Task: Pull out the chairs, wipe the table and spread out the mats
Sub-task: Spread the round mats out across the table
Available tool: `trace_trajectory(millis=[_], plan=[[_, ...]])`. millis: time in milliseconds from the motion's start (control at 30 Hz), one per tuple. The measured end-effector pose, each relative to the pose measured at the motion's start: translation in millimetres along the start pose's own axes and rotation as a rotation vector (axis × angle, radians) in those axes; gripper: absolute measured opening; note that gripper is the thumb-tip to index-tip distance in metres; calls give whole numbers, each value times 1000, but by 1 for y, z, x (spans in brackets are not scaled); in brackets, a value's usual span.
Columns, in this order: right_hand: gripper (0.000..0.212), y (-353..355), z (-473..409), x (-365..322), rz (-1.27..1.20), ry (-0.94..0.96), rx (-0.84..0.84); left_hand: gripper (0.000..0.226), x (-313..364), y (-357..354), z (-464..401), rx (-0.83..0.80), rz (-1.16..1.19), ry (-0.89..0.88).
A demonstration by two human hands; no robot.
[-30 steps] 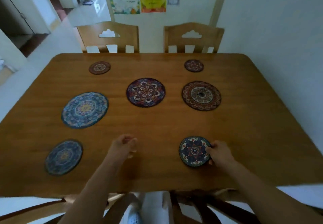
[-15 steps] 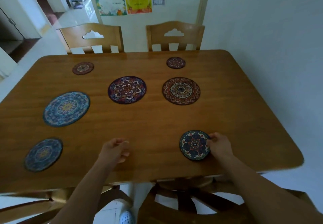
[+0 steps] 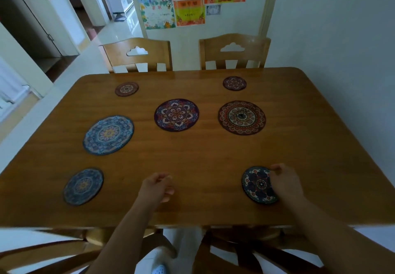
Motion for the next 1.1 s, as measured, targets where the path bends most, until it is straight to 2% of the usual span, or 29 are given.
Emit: trace_trajectory(millis=[200,333,433,500,600,767,900,967,1033,1100], plan=[[10,-19,10,-74,-141,51,-15,7,18,41,-32,46,76,38],[14,-48,12,-138,-250,34,-78,14,40,91,-67,80,164,53],[15,-78,11,-187,-510,-101,-166,20,55,135,-101,168,289,65],[15,-94,7,-223,-700,-232,-227,34,64,162,-125,230,412,82],[20,-111,-3,-269,-889,-363,-306,50,77,190,-153,438,605,210],[40,-130,-32,-320,-997,-452,-266,38,92,205,-185,541,738,281],[39,-136,-49,-342,-1135,-565,-220,32,88,213,-204,550,695,291],[38,-137,-55,-347,-1155,-587,-236,41,87,213,-210,483,627,265],[35,-137,-61,-347,-1116,-618,-236,62,88,210,-216,465,543,221],[31,-138,-66,-343,-1077,-652,-222,54,92,208,-222,452,450,161]])
Point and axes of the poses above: each hand's wrist, its own z-axis away from the middle knuckle, its own y-axis out of the back of the hand, x = y × z, the point moved 1 cm from there along -z, towards the middle knuckle, and after that the axes turned 12 degrees about z, right-handed, at the moved point
